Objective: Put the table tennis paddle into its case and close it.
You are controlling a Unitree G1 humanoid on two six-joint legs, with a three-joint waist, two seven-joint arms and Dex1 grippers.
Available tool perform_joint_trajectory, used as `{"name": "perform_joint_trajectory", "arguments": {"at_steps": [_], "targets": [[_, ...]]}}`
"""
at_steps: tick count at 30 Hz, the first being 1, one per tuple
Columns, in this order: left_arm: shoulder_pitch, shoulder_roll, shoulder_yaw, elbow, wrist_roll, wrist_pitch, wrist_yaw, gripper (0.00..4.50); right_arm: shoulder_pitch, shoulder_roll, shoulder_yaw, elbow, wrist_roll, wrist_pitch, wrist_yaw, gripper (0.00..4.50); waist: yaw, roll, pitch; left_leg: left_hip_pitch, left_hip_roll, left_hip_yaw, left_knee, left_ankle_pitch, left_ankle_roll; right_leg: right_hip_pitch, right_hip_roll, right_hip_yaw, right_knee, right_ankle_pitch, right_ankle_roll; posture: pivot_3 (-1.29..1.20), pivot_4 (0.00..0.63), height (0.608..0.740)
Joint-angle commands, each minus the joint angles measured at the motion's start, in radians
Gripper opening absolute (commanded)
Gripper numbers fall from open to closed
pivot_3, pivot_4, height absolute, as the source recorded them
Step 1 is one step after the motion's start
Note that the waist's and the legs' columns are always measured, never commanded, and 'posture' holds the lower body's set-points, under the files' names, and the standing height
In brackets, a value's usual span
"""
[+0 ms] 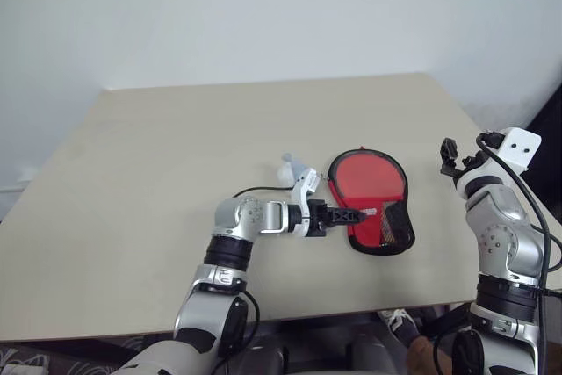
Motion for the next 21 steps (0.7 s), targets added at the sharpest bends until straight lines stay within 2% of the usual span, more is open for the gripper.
{"name": "perform_joint_trajectory", "arguments": {"at_steps": [1, 8, 10, 13, 17, 21], "targets": [[-0.054, -0.048, 0.028, 0.077, -0.002, -0.034, 0.024, 4.50, -0.021, -0.017, -0.017, -0.026, -0.001, -0.004, -0.011, 4.46, 0.000, 0.000, 0.000, 0.000, 0.000, 0.000, 0.000, 0.000, 0.000, 0.000, 0.000, 0.000, 0.000, 0.000, 0.000, 0.00, 0.000, 0.740], [-0.056, -0.088, 0.009, 0.097, 0.003, -0.008, 0.032, 4.50, -0.020, -0.023, -0.032, -0.028, 0.000, 0.015, -0.020, 4.46, 0.001, 0.000, 0.000, 0.000, -0.001, 0.000, 0.000, 0.000, 0.000, 0.000, -0.001, 0.000, 0.000, 0.000, 0.000, 0.00, 0.000, 0.740], [-0.046, -0.054, -0.042, 0.064, 0.018, 0.005, 0.002, 4.50, -0.019, -0.022, -0.036, -0.028, 0.005, 0.038, -0.025, 4.46, 0.001, 0.000, 0.000, 0.000, -0.001, 0.000, 0.000, 0.000, 0.000, 0.001, -0.001, 0.000, 0.000, 0.000, 0.000, 0.00, 0.000, 0.740], [-0.076, -0.001, 0.003, 0.060, -0.011, 0.075, 0.004, 4.50, -0.011, -0.021, -0.043, -0.051, 0.012, 0.055, -0.028, 4.46, 0.000, 0.000, 0.000, 0.000, -0.001, 0.000, 0.000, 0.000, 0.000, 0.000, -0.001, 0.000, 0.000, 0.000, 0.000, 0.00, 0.000, 0.740], [-0.091, 0.068, -0.087, 0.058, 0.046, 0.094, -0.004, 4.50, -0.003, -0.019, -0.045, -0.045, 0.006, 0.054, -0.028, 4.46, -0.006, 0.000, 0.000, 0.000, 0.000, 0.000, -0.001, 0.000, 0.000, 0.000, 0.000, 0.001, 0.000, 0.000, 0.000, 0.00, 0.000, 0.740], [-0.103, 0.048, -0.079, 0.106, 0.036, 0.093, 0.005, 4.50, -0.013, -0.008, -0.039, -0.040, 0.004, 0.056, -0.035, 4.46, -0.006, 0.000, 0.000, 0.001, 0.000, 0.000, -0.001, 0.000, 0.000, 0.000, 0.000, 0.001, 0.000, 0.000, 0.000, 0.00, 0.000, 0.740]]}}
